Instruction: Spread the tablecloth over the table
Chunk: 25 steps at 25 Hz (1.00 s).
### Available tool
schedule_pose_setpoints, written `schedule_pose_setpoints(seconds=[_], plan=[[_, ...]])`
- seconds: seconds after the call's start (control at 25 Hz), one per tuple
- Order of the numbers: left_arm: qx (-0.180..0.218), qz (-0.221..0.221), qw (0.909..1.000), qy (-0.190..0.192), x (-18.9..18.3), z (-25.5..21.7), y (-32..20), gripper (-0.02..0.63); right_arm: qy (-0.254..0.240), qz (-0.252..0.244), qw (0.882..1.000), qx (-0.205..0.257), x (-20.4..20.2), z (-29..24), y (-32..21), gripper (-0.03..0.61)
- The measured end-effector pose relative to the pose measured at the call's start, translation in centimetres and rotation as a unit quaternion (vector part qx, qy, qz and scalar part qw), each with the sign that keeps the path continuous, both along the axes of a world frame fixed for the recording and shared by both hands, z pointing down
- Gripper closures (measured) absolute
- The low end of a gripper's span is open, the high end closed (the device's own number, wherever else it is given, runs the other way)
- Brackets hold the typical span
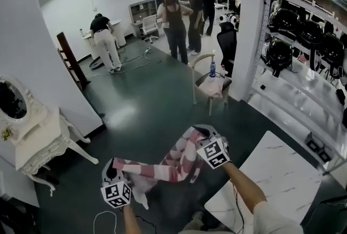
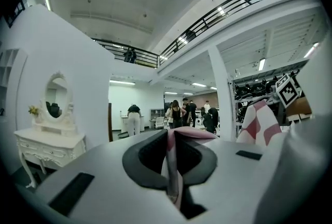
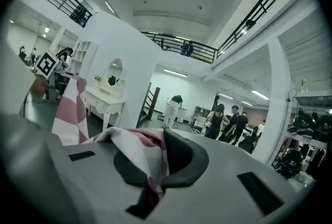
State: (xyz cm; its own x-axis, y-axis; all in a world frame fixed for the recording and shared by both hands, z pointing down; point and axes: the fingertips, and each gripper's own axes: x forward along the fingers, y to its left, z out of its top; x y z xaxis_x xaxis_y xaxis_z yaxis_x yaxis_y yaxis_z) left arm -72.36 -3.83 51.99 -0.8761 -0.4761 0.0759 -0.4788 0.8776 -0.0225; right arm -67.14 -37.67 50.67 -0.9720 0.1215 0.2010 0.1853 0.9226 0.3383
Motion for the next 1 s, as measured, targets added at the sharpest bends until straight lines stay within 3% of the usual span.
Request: schedule_pose_setpoints(seconds=[0.24,0.44,0.6,0.76,0.88,1.0], plan=[[0.007,0.049,0.9987,-0.006,-2.1,-0.8,-10.2,0.588,-0.001,0.077,0.995,0.071,-0.3,-0.9,-16.0,0.565],[0.031,0.123,0.9913,-0.034,-3.5,-4.6,-20.6,0.588,-0.014,0.194,0.971,0.141,7.4,-6.4,-31.4,0.565],[0.062,0.221,0.9707,-0.071,-0.8,-10.5,-34.2,0.588,-0.056,0.312,0.928,0.193,20.4,-15.4,-43.1,0.565],[0.088,0.321,0.9365,-0.11,6.4,-15.5,-47.3,0.588,-0.111,0.424,0.865,0.243,38.4,-23.5,-49.7,0.565],[0.089,0.383,0.9122,-0.115,12.6,-16.3,-55.3,0.588,-0.096,0.495,0.822,0.265,52.4,-25.0,-51.7,0.565],[0.091,0.426,0.8948,-0.099,18.0,-15.6,-60.5,0.588,-0.063,0.548,0.785,0.282,64.1,-24.3,-51.4,0.565]])
